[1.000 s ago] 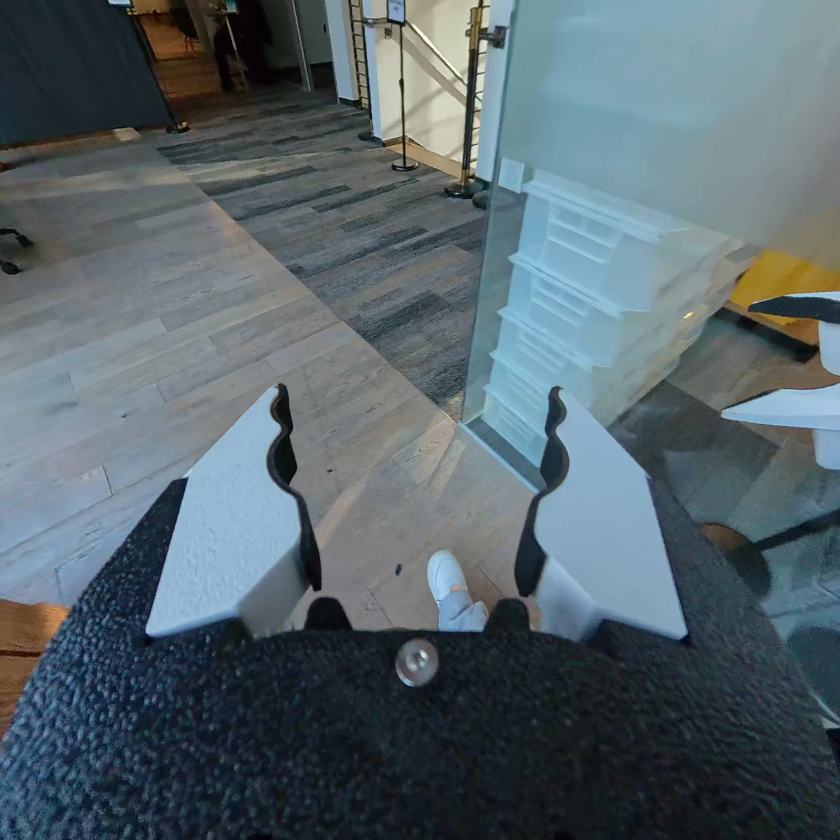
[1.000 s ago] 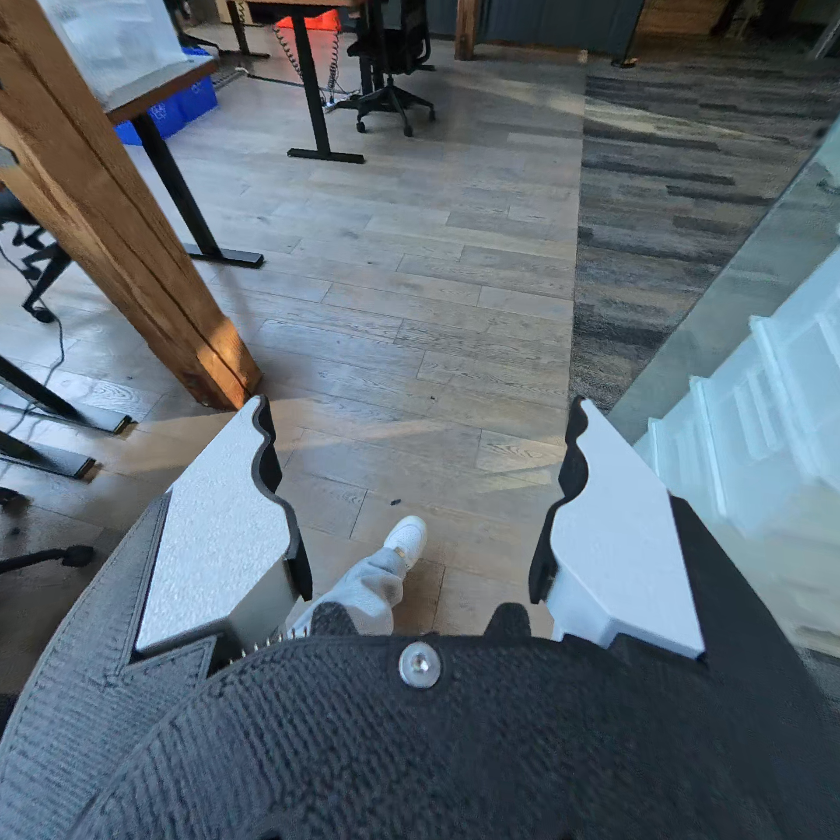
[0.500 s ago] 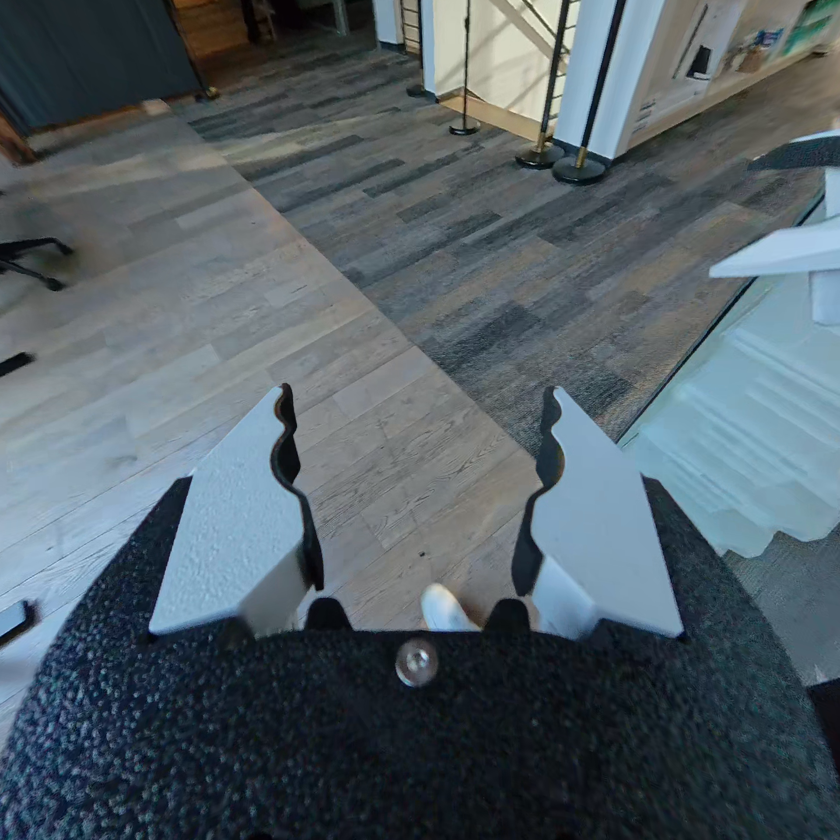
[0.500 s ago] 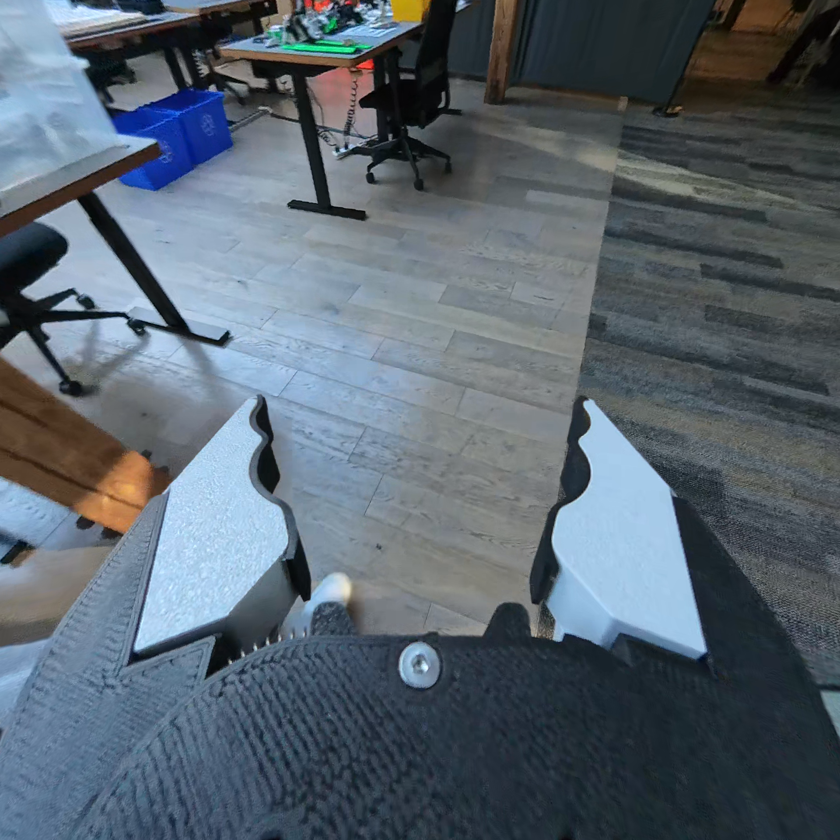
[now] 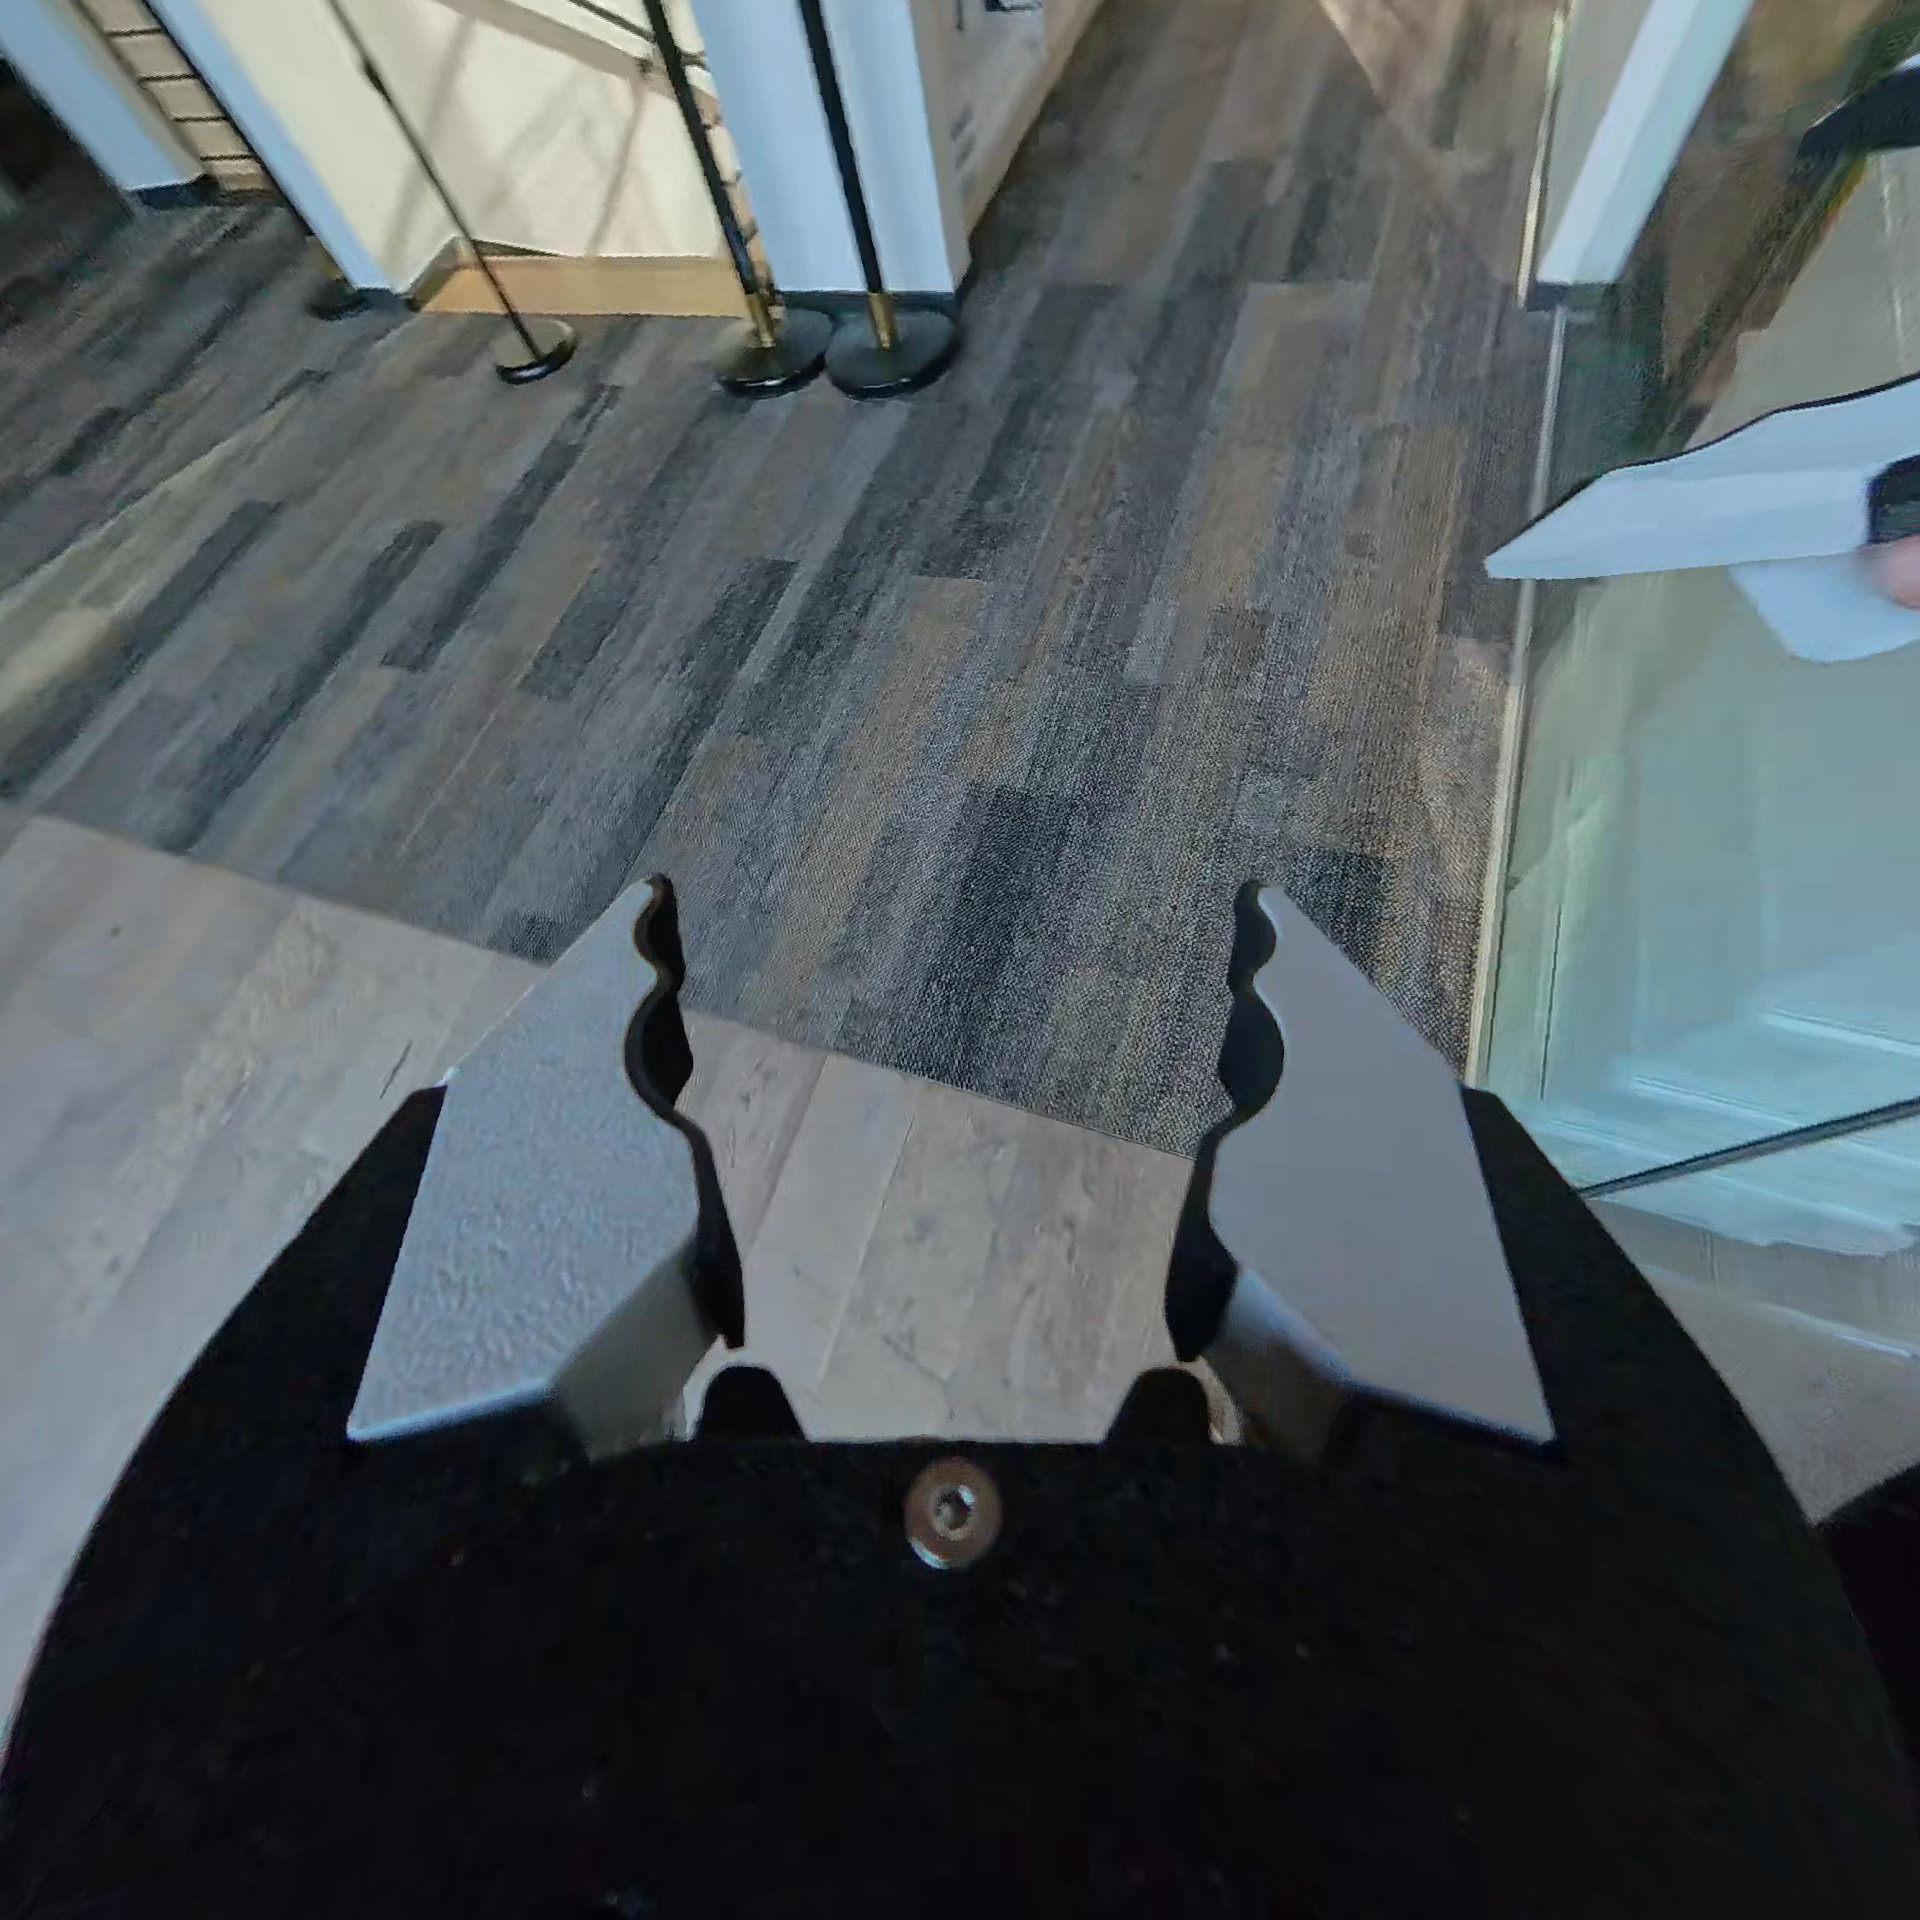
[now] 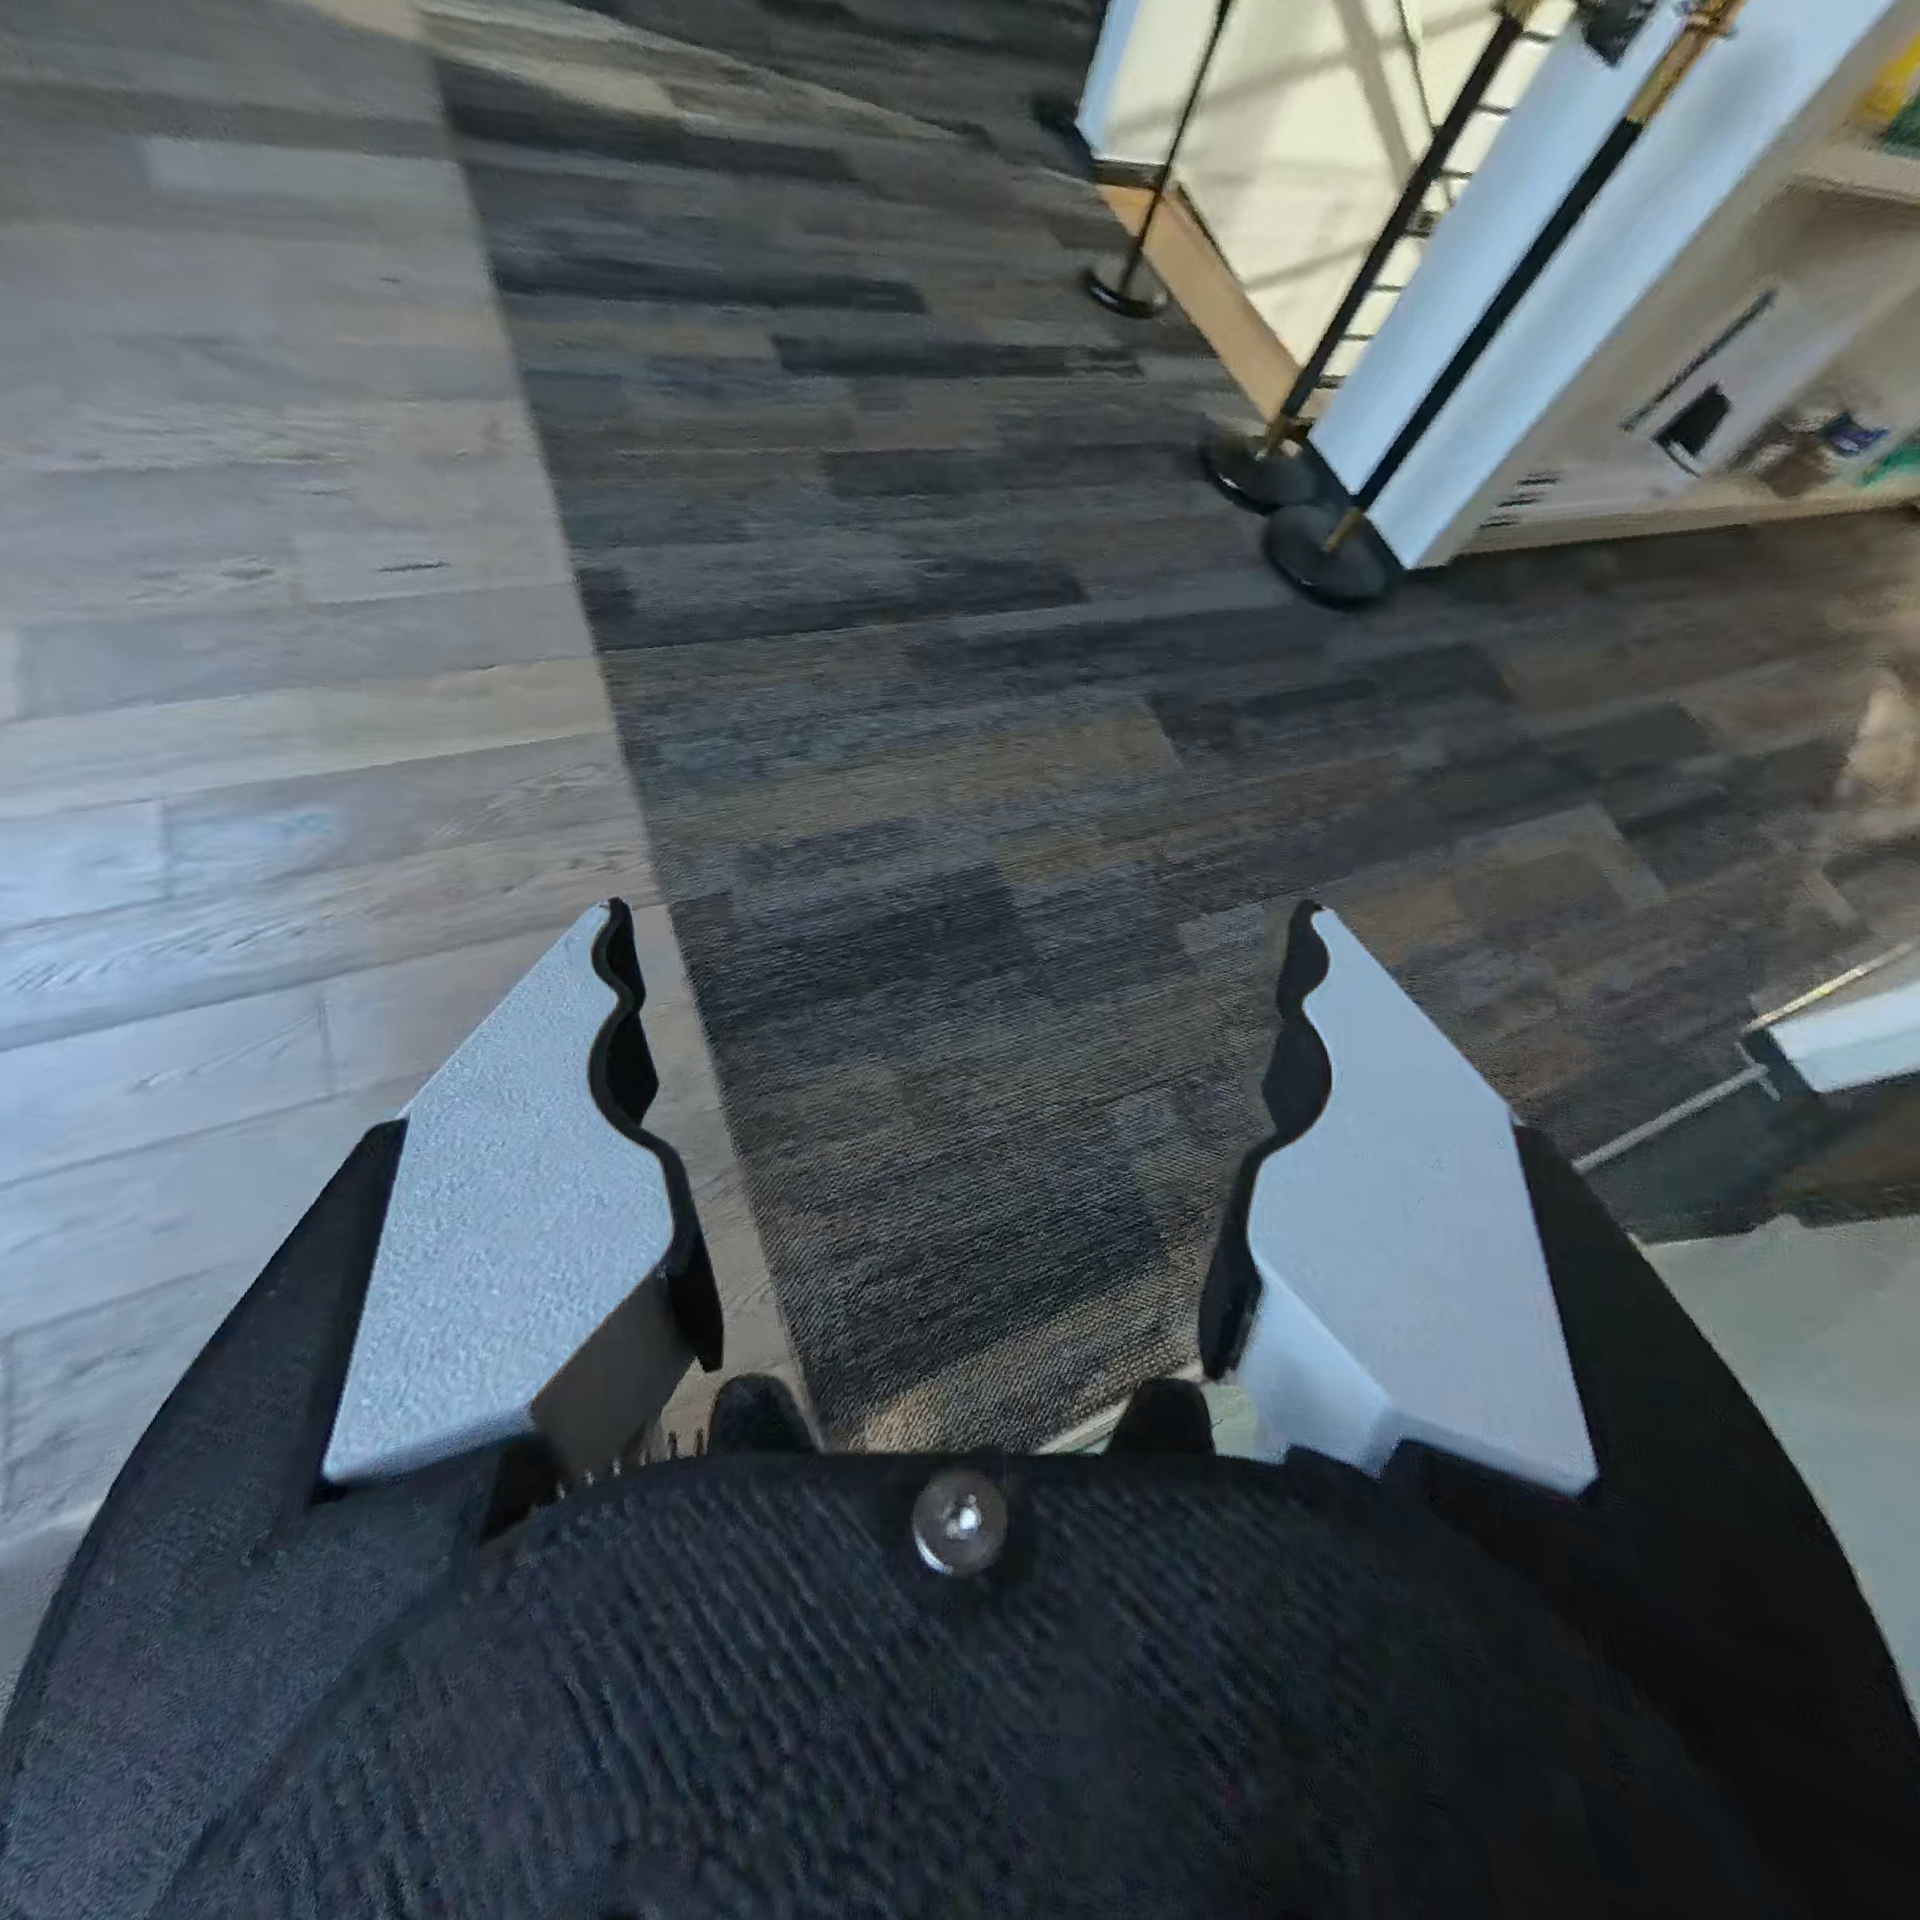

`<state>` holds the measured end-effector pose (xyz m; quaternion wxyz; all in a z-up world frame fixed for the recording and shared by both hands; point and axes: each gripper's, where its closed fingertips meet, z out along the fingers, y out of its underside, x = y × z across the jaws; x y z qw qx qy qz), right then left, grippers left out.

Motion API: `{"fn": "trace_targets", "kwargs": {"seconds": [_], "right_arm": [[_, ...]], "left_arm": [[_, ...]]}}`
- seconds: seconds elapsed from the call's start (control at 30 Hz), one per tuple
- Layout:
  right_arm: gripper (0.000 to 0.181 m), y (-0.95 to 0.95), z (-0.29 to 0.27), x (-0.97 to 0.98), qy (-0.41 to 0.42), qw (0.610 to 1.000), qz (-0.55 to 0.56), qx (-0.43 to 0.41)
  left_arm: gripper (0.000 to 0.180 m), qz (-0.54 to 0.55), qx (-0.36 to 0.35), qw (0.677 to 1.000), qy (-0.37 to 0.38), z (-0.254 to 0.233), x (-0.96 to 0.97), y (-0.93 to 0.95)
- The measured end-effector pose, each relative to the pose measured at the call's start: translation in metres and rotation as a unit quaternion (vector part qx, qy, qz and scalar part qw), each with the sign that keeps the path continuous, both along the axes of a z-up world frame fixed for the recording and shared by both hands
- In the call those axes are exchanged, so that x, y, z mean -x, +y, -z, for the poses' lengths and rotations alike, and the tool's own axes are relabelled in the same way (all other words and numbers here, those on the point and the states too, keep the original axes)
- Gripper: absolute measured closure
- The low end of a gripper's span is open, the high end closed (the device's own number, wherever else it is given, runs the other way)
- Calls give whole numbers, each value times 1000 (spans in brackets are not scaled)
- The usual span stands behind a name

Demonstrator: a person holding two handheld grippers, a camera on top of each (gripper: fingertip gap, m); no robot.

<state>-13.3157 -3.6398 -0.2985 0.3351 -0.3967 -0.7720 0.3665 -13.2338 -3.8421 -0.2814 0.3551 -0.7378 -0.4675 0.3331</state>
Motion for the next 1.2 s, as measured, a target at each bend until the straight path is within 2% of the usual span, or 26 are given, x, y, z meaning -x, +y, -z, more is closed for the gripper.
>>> {"fn": "trace_targets", "kwargs": {"seconds": [0.03,0.27,0.4,0.53,0.67,0.77,0.87,1.0,1.2], "right_arm": [[61,3,-3,23,4,1000,16,0],[60,36,12,190,-11,996,94,0],[56,56,29,314,-10,995,102,5],[55,85,43,451,-24,993,115,5],[55,124,32,572,-34,990,130,-29],[55,150,28,651,-44,988,146,-21],[54,188,27,726,-43,984,168,-38],[54,240,19,835,-16,981,186,-55],[63,315,23,971,-23,981,188,33]], "left_arm": [[80,21,3,1000,-10,0,34,4],[81,148,-46,987,-39,12,240,67],[80,157,-56,986,-9,17,364,87],[80,128,-29,991,14,12,499,81],[80,109,-35,993,14,-2,621,89],[80,120,-33,992,11,0,708,108],[80,138,-61,989,7,9,800,142],[80,195,-74,978,17,19,936,207],[82,288,-100,952,15,8,1135,329]]}}
